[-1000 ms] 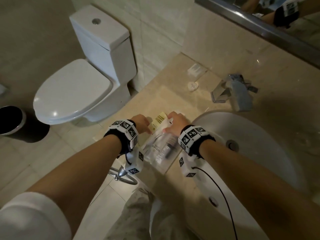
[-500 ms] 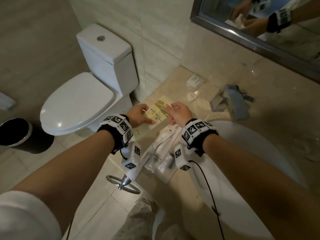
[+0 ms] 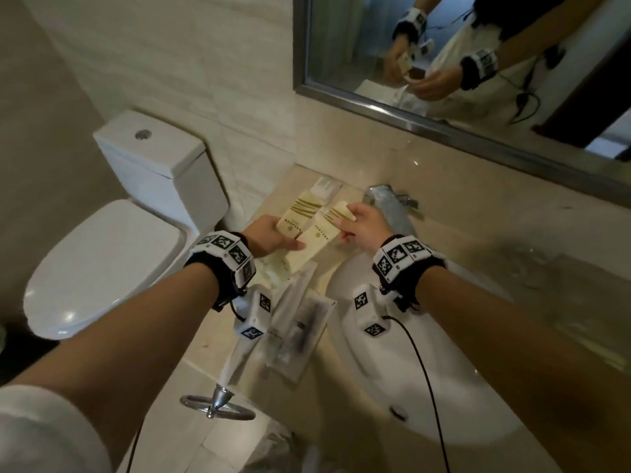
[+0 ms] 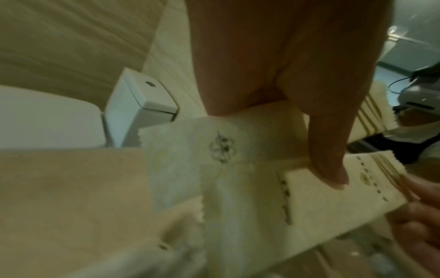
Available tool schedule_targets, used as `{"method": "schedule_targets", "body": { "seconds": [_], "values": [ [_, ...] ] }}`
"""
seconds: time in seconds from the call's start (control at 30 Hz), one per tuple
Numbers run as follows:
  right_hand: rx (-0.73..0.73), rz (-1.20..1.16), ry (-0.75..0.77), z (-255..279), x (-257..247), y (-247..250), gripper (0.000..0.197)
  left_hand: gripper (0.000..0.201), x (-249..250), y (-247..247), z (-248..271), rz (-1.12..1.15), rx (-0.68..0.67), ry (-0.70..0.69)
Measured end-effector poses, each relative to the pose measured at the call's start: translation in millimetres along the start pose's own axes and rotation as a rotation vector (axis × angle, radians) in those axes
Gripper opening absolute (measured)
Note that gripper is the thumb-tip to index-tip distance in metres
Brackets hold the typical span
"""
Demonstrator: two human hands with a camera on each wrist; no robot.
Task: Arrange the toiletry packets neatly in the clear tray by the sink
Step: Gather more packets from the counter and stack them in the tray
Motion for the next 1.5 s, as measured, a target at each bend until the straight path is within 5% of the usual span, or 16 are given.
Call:
{"method": "schedule_targets", "body": {
  "seconds": [0.17,0.43,0.57,0.97,1.2,1.33,1.5],
  "values": [
    [0.146,-0.174,-0.053,24,-9,68,0.017,0.039,67,-37,4,0.149,-0.033,-0.11],
    [0.106,0.066,-0.093,85,24,166,0.002,0.032,174,-139,38,0.317,-0.196,-0.292],
    [0.194,0.095,-0.12,111,43,211,0.029,0.033,194,-194,56,0.319,-0.318,-0.286],
    [0.386,0.258,-0.248,201,139,343,0.037,0.021,224,-318,102,0.245,-0.382,-0.332],
    [0.391,0.381,-0.303,233,173,387,0.032,0.034,223,-373,109,0.238,-0.375,-0.32],
    [0.404,0.225,-0.412,249,210,406,0.045,0.011,218,-404,113,0.219,-0.43,-0.306],
    [0.506,-0.215,-0.494,267,238,424,0.035,0.01,207,-433,108,0.025,-0.454,-0.31]
  ]
}}
Point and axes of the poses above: each hand's wrist, its own z-axis away from the middle knuckle, its own y-axis out of the back of the hand, x = y × z, the point moved 8 cm from there along -z, towards the middle knuckle, and after that the axes turned 9 degrees about x, right-handed, at the moved point
